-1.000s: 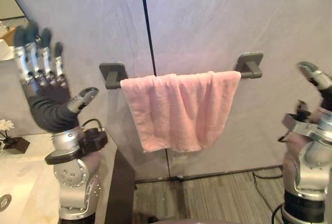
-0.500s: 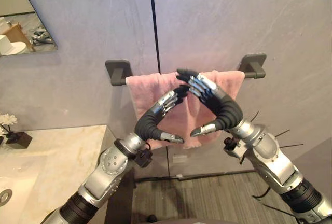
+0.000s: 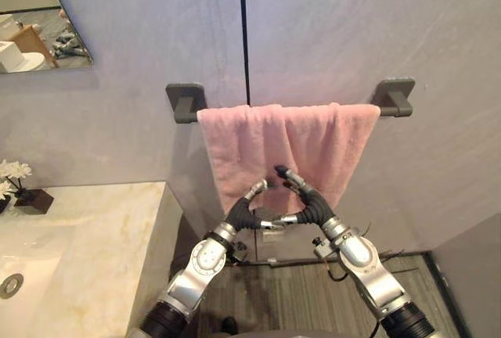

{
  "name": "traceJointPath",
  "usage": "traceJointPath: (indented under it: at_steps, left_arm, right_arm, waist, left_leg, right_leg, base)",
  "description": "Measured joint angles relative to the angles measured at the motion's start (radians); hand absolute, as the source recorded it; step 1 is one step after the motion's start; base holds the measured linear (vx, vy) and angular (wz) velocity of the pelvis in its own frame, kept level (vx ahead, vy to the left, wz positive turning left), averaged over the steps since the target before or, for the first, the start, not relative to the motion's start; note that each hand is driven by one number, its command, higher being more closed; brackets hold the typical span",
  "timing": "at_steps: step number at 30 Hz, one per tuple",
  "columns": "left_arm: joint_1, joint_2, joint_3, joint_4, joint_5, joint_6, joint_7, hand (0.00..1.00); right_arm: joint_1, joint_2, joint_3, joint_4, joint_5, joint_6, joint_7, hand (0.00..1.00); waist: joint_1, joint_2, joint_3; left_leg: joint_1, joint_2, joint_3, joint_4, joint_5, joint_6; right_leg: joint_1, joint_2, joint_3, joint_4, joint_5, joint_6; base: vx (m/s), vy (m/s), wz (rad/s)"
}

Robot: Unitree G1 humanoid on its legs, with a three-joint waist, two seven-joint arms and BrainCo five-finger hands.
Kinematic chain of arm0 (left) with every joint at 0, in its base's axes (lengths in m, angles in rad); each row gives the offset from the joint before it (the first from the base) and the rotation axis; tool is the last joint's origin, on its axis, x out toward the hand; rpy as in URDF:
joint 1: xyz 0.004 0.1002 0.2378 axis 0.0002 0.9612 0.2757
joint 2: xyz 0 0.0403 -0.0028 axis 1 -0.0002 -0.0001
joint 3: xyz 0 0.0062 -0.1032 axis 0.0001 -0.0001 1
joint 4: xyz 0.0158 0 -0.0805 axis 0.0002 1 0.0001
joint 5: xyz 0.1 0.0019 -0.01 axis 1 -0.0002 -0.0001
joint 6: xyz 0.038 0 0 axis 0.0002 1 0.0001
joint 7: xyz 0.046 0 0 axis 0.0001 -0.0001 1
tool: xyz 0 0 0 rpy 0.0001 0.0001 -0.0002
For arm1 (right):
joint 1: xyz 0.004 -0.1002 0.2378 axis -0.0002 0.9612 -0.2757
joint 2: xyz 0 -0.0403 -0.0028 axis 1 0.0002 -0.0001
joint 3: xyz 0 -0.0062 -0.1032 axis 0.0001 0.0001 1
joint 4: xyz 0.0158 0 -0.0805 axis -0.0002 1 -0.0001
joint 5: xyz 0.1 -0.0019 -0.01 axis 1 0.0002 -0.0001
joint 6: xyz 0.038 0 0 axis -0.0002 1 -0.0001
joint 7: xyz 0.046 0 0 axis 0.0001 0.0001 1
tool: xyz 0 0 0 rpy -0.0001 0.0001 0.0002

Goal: Organize washtable

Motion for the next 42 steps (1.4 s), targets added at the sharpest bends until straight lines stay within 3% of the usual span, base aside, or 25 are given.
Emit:
traceJointPath:
  at_steps: [15, 21, 30, 34, 42]
  left_arm:
    - [0.077, -0.048, 0.269, 0.0, 0.018, 0.006, 0.128, 0.0]
    - [0.135, -0.09, 0.381, -0.004, -0.006, 0.017, 0.147, 0.0]
    - [0.237, -0.134, 0.45, -0.02, -0.026, 0.017, 0.147, 0.0]
    - [0.284, -0.131, 0.451, 0.022, -0.026, 0.017, 0.129, 0.0]
    - [0.306, -0.111, 0.45, 0.374, -0.025, 0.035, 0.078, 0.0]
  right_arm:
    - [0.13, 0.122, -0.347, 0.003, -0.008, 0.006, -0.104, 0.0]
    - [0.175, 0.18, -0.445, -0.018, -0.007, 0.006, -0.126, 0.0]
    - [0.277, 0.215, -0.526, -0.046, -0.032, 0.006, -0.129, 0.0]
    - [0.299, 0.216, -0.534, 0.065, -0.064, 0.012, -0.128, 0.0]
    - [0.295, 0.21, -0.516, 0.425, -0.084, 0.037, -0.124, 0.0]
  waist:
    - [-0.006, -0.019, 0.011]
    - [-0.017, -0.023, 0.012]
    - [-0.027, -0.023, 0.012]
    - [-0.027, -0.021, 0.013]
    - [-0.021, -0.017, 0.017]
  left_leg:
    - [-0.004, 0.001, 0.0, 0.0, 0.001, 0.0]
    - [0.0, -0.001, 0.005, 0.0, 0.001, 0.0]
    - [0.002, -0.001, 0.01, 0.0, 0.0, -0.001]
    - [0.001, 0.001, 0.009, 0.0, 0.0, -0.001]
    - [0.016, 0.0, 0.013, 0.0, -0.005, -0.001]
  right_leg:
    - [0.005, 0.001, -0.006, -0.017, 0.006, -0.001]
    - [0.005, 0.0, -0.006, -0.016, 0.008, 0.002]
    - [0.004, 0.0, -0.005, -0.019, 0.008, 0.003]
    - [0.005, 0.0, -0.005, -0.02, 0.008, 0.004]
    - [0.023, -0.003, -0.006, -0.019, 0.004, 0.005]
  base:
    - [0.0, -0.002, 0.01]
    - [-0.01, -0.004, -0.01]
    - [0.0, -0.001, 0.0]
    - [0.0, 0.0, 0.0]
    - [0.0, 0.0, 0.0]
